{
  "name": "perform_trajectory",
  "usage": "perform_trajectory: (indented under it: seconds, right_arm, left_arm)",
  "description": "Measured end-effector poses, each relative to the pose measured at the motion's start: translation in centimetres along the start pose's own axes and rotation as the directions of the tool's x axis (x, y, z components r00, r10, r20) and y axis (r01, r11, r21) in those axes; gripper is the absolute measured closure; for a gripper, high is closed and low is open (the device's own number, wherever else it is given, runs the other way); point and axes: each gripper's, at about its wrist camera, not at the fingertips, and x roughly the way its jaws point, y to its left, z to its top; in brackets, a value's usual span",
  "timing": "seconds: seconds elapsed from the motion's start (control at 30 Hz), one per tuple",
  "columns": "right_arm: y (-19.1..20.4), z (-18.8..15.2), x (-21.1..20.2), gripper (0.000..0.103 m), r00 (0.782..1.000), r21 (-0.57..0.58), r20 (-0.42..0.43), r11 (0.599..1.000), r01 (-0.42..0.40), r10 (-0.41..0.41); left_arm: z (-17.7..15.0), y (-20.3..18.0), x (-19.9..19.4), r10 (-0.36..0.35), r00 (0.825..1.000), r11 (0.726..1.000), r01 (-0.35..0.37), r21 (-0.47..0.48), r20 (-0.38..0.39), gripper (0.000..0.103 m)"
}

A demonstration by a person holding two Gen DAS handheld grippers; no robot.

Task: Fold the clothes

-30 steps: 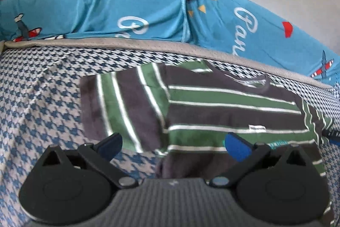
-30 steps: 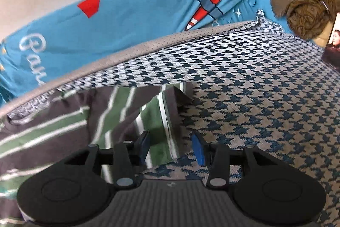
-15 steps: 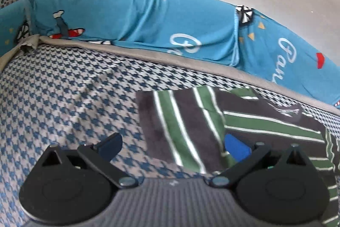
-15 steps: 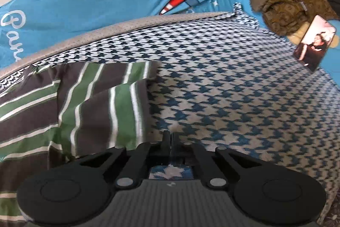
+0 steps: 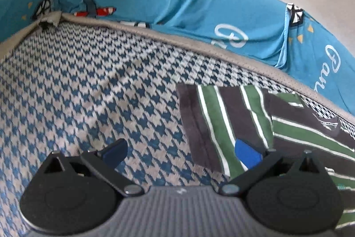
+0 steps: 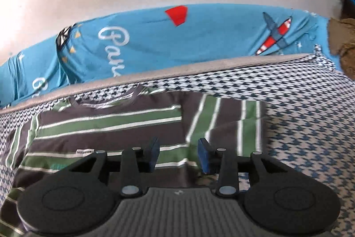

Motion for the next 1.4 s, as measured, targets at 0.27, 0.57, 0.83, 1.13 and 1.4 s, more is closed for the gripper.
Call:
perform_trajectory:
  seconds: [0.27,0.57,0.83,1.13,1.4]
  right_arm:
    - [-0.2,-0.3,3.3,0.066,0.996,0.100,-0.084,0.995,-0.030,0.038]
    - [2.0,-2.3,4.8,0.064,0.978,-0.061,-0.207,0.998,0.017,-0.029]
    - [3.6,-3.0,3.0,0.064,0.989,-0.080,-0.139,0.995,-0.054,0.042]
    - [10.6,-5.2,2.5,0.064,0.958,-0.228,-0.143,0.934,-0.276,0.248]
    - [14.5,-6.8,3.3,0.064,0.940,-0.291,-0.190,0.898,-0.329,0.283]
  left_arm:
    - [-0.7,-0.6,1.0,-0.006,0.999,1.000,0.006,0.006,-0.041,0.000]
    - [-1.5,-0.8,2.5,0.038,0.995,0.998,-0.033,0.051,-0.093,0.000]
    - [-1.9,-0.5,2.7,0.146,0.987,0.985,-0.139,0.100,-0.062,0.000]
    - [-1.6,-1.5,0.2,-0.030,0.998,0.998,0.033,0.049,-0.055,0.000]
    - [-1.9,-3.4,1.1,-0.071,0.996,0.995,0.074,0.072,-0.052,0.000]
